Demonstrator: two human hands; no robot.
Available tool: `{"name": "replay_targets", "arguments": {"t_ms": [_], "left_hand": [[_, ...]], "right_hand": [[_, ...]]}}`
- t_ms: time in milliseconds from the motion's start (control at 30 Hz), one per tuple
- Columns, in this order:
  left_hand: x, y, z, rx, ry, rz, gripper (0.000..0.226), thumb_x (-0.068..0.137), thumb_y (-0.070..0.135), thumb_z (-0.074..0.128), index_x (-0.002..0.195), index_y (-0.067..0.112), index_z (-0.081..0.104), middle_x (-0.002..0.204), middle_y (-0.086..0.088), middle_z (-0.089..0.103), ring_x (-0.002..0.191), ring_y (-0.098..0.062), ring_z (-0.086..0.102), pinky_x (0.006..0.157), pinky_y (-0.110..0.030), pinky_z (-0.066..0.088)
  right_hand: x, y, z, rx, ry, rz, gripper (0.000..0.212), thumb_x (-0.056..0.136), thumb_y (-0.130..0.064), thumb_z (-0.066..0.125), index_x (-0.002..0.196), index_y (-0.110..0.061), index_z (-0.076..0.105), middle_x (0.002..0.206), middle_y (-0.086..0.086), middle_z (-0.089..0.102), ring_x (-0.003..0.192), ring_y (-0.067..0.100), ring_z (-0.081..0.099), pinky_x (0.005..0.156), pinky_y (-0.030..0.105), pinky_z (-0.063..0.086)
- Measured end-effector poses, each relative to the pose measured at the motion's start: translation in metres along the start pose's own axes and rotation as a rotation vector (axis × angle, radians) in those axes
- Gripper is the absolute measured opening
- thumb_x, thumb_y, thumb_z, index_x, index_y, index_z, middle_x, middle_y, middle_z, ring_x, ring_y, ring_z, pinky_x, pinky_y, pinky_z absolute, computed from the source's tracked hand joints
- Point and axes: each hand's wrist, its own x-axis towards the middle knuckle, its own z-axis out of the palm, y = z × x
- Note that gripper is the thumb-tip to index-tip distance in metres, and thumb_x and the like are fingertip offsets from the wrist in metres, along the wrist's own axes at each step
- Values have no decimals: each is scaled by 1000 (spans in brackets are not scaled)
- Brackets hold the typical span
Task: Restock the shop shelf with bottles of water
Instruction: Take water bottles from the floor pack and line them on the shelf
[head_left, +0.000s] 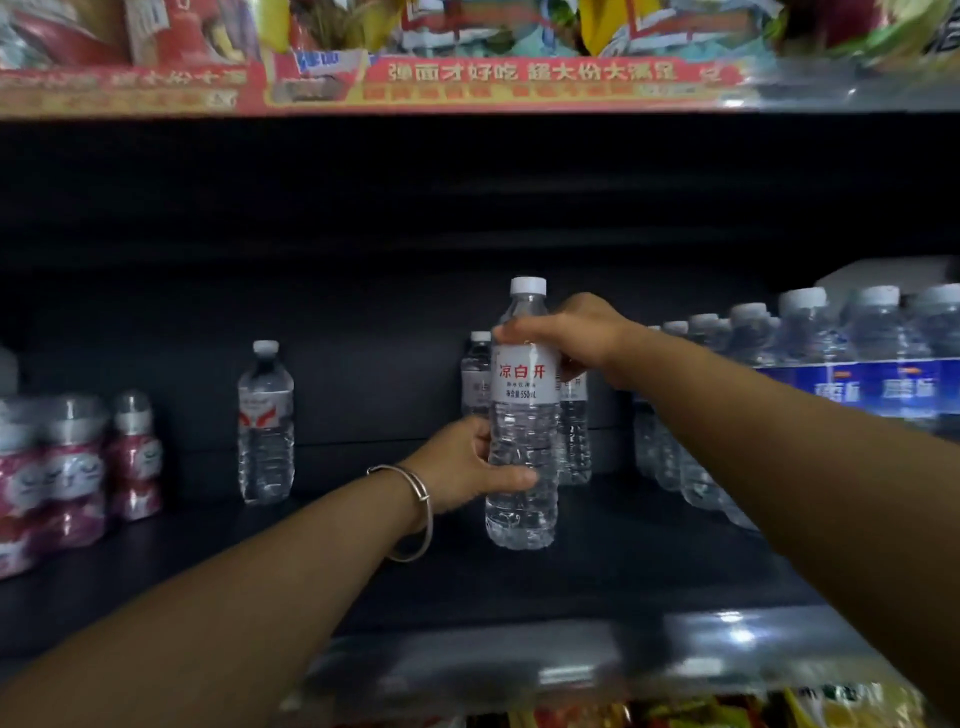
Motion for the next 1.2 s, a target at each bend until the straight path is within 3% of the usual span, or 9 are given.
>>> {"name": "replay_targets", "arguments": {"t_ms": [133,267,433,533,667,767,833,1067,1200], "left_hand": [[26,-12,4,2,20,-32,40,77,9,73,109,18,51,97,6,65,87,-7,63,76,-19,51],[46,-25,9,49,69,-63,34,75,4,74,92,25,53,91,8,64,91,-12,64,86,-29,52],[73,-38,12,85,95,-90,34,71,9,78,89,25,54,93,4,67,87,-12,64,80,-29,51],[87,-42,17,116,135,-105,32,71,11,79,86,26,56,101,-1,69,93,-17,65,88,-35,52],[104,-47,26,170,178,-96,33,69,15,81,88,29,59,104,3,68,98,-17,65,92,-37,51],[117,-46,35,251,219,-86,47,70,18,80,111,20,58,105,5,64,102,-16,61,87,-24,46],[126,-47,43,269,253,-77,51,71,19,80,116,16,57,110,2,65,102,-16,61,83,-21,45],[161,-59,64,317,244,-143,39,71,10,78,104,8,56,105,-8,66,98,-24,63,89,-37,52],[168,-60,72,318,300,-142,32,72,3,75,98,7,57,105,-11,65,99,-26,62,90,-39,52]], "right_hand": [[28,23,8,-3,-45,-15,44,69,-44,76,88,-5,68,80,6,72,72,18,70,67,29,56],[50,44,15,1,-92,-20,44,69,-45,77,90,-6,69,83,6,73,76,18,70,64,28,55],[66,67,15,18,-109,10,51,69,-52,75,96,-9,67,88,5,72,79,16,69,73,29,56],[71,79,8,-23,-228,86,67,62,-60,73,107,-12,63,96,4,71,88,19,68,81,33,57],[67,101,3,-101,-398,239,67,66,-35,80,121,-7,54,113,13,62,98,26,64,82,41,57],[66,116,5,-75,-384,299,60,70,-20,81,121,-4,54,113,18,63,97,30,64,79,45,58],[68,123,6,-66,-366,328,56,72,-16,79,120,-2,54,113,21,63,96,33,65,77,45,58],[77,144,-2,23,-201,343,35,78,1,70,111,2,60,104,20,68,91,34,68,79,46,57],[78,151,-5,53,-146,349,32,76,2,72,106,0,62,103,18,68,89,32,68,76,43,58]]}}
